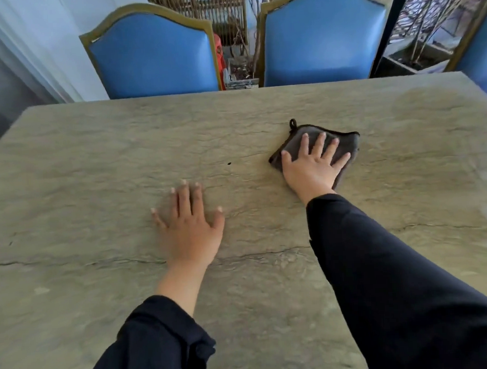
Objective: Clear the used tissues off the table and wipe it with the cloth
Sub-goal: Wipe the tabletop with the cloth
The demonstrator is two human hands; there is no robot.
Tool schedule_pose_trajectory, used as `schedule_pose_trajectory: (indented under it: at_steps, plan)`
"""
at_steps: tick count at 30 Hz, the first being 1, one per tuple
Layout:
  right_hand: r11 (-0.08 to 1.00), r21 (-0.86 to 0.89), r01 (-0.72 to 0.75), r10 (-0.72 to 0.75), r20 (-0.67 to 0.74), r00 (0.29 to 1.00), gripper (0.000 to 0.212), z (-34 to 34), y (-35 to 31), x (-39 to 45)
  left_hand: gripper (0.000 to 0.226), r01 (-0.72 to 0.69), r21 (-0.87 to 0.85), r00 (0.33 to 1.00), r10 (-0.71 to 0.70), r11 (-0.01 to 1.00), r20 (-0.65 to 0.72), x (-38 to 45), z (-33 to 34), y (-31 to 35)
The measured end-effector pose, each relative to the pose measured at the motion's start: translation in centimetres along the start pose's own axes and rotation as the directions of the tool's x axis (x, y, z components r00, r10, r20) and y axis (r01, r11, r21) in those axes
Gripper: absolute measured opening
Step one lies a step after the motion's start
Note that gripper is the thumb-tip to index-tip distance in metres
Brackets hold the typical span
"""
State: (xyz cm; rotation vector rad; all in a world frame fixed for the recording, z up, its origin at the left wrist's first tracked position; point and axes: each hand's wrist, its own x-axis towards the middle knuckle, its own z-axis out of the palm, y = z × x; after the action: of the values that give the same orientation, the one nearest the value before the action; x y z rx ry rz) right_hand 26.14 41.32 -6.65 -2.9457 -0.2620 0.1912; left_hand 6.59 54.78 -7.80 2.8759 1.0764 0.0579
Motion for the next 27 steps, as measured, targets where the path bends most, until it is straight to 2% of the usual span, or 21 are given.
schedule_pose_trajectory:
  at_steps: [3, 6, 9, 11, 12, 14, 17, 19, 20, 22, 25, 27]
  plan:
    - [0.995, -0.004, 0.099, -0.099, 0.012, 0.995, 0.070, 0.6, -3.6, 0.8, 0.070, -0.012, 0.001, 0.999, 0.013, 1.000, -0.037, -0.1, 0.1, 0.4]
    - [0.961, -0.011, 0.276, -0.275, 0.042, 0.960, 0.068, 1.1, -6.6, 0.6, 0.071, -0.001, -0.018, 0.999, 0.000, 1.000, -0.054, 0.0, 0.0, 0.5]
    - [0.844, -0.047, 0.535, -0.531, 0.070, 0.844, 0.065, 1.6, -8.1, -2.1, 0.068, 0.013, -0.046, 0.997, -0.016, 0.999, -0.070, -0.2, -0.1, 0.3]
    - [0.756, -0.041, 0.653, -0.649, 0.078, 0.757, 0.064, 1.6, -6.6, -4.0, 0.063, 0.024, -0.081, 0.997, -0.030, 0.996, -0.076, -0.2, -0.3, 0.3]
    - [0.747, -0.035, 0.664, -0.661, 0.067, 0.747, 0.063, 1.6, -5.2, -4.4, 0.062, 0.022, -0.083, 0.996, -0.029, 0.996, -0.080, -0.3, -0.3, 0.3]
    - [0.814, -0.038, 0.579, -0.579, 0.017, 0.815, 0.062, 1.2, -2.3, -4.0, 0.061, 0.003, -0.064, 0.997, -0.008, 0.998, -0.080, -0.3, -0.3, 0.3]
    - [0.962, -0.018, 0.271, -0.271, -0.018, 0.962, 0.066, 0.8, -1.1, -1.6, 0.062, 0.004, -0.033, 0.998, -0.005, 0.999, -0.056, -0.2, -0.1, 0.3]
    - [0.991, -0.007, 0.135, -0.135, -0.007, 0.991, 0.068, 0.9, -3.3, -0.2, 0.063, 0.008, -0.016, 0.999, -0.009, 1.000, -0.050, -0.2, -0.1, 0.4]
    - [0.991, -0.012, 0.136, -0.136, 0.005, 0.991, 0.069, 1.0, -4.8, 0.1, 0.063, 0.010, -0.013, 0.999, -0.011, 1.000, -0.043, -0.2, -0.2, 0.4]
    - [0.961, -0.027, 0.276, -0.275, 0.035, 0.961, 0.067, 1.4, -7.7, -0.1, 0.063, 0.007, -0.004, 0.999, -0.007, 1.000, -0.045, -0.3, -0.1, 0.5]
    - [0.842, -0.052, 0.536, -0.531, 0.087, 0.843, 0.064, 2.2, -10.3, -2.2, 0.062, 0.003, 0.006, 0.998, -0.003, 1.000, -0.064, -0.2, 0.0, 0.3]
    - [0.766, -0.070, 0.639, -0.631, 0.108, 0.768, 0.063, 2.4, -9.7, -4.2, 0.061, 0.009, -0.004, 0.998, -0.009, 1.000, -0.062, -0.2, -0.1, 0.3]
